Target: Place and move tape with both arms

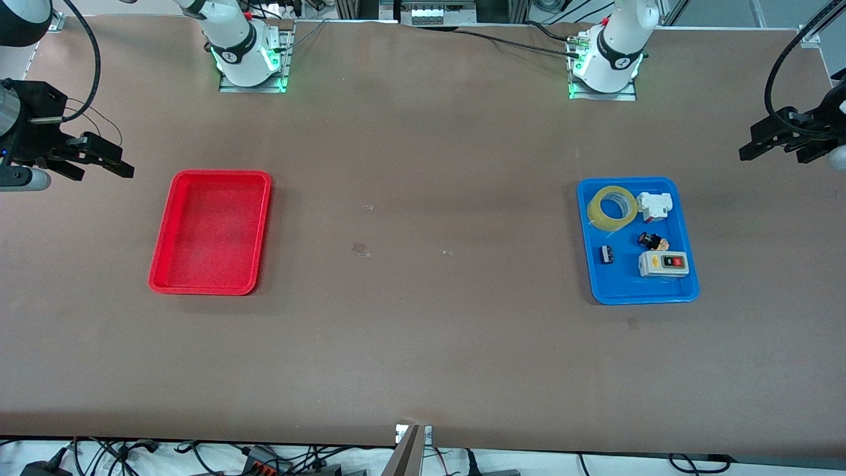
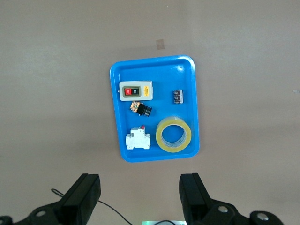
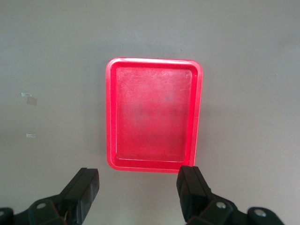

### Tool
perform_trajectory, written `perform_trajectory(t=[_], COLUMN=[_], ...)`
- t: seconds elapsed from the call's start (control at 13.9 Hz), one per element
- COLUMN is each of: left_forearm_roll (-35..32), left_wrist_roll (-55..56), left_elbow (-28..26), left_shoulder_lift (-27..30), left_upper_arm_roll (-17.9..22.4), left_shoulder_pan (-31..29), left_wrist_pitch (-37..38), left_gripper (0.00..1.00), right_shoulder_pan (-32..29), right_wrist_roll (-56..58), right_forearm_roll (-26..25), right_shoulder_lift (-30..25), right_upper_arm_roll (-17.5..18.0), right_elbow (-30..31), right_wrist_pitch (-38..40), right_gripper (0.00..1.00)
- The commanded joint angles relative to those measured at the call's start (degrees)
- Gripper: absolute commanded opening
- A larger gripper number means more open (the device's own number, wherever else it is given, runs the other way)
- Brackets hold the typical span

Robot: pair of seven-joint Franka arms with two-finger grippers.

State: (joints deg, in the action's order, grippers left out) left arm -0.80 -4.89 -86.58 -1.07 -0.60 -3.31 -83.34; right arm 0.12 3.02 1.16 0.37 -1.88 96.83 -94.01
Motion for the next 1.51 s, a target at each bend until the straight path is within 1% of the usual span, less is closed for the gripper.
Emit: perform_trajectory(t=[0.0, 0.72, 0.93, 1.0, 1.08, 1.15, 1.29, 1.44], left_forearm_roll=[0.3, 0.3, 0.2, 0.3, 0.3, 0.3, 0.3, 0.3], left_wrist_roll=[-1.1, -1.1, -1.0, -1.0, -1.0, -1.0, -1.0, -1.0], left_elbow=[-0.5, -0.6, -2.1, -3.5, -6.6, -9.8, -18.1, -28.3], left_shoulder_lift=[1.2, 1.2, 1.3, 1.3, 1.6, 2.5, 4.1, 5.5], left_upper_arm_roll=[-0.3, -0.9, -1.1, -1.1, -1.1, -1.1, -1.2, -1.2], left_shoulder_pan=[-0.2, -0.2, -0.3, -0.4, -0.5, -0.5, -0.4, -0.4], left_wrist_pitch=[0.4, 0.4, 0.2, 0.2, -0.5, -3.5, -10.6, -20.8], left_gripper=[1.00, 1.00, 1.00, 1.00, 1.00, 1.00, 1.00, 1.00], right_shoulder_pan=[0.2, 0.6, 1.2, 1.2, 1.1, 1.1, 1.1, 1.1], right_wrist_roll=[0.5, 0.4, 0.4, 0.7, 1.0, 1.0, 1.0, 1.1], right_forearm_roll=[-0.6, -0.7, -1.8, -1.8, -1.7, -1.7, -1.7, -1.7], right_shoulder_lift=[-0.9, -0.7, -0.8, -0.8, -0.8, -0.9, -0.9, -0.9], right_upper_arm_roll=[0.0, 0.1, 0.0, 0.0, 0.0, -0.1, -0.1, -0.1], right_elbow=[-0.3, -0.5, -0.5, -0.5, -0.5, -0.5, -0.5, -0.5], right_wrist_pitch=[0.9, 0.8, 1.2, 1.3, 1.4, 1.5, 1.3, 1.2], right_gripper=[1.00, 1.00, 1.00, 1.00, 1.00, 1.00, 1.00, 1.00])
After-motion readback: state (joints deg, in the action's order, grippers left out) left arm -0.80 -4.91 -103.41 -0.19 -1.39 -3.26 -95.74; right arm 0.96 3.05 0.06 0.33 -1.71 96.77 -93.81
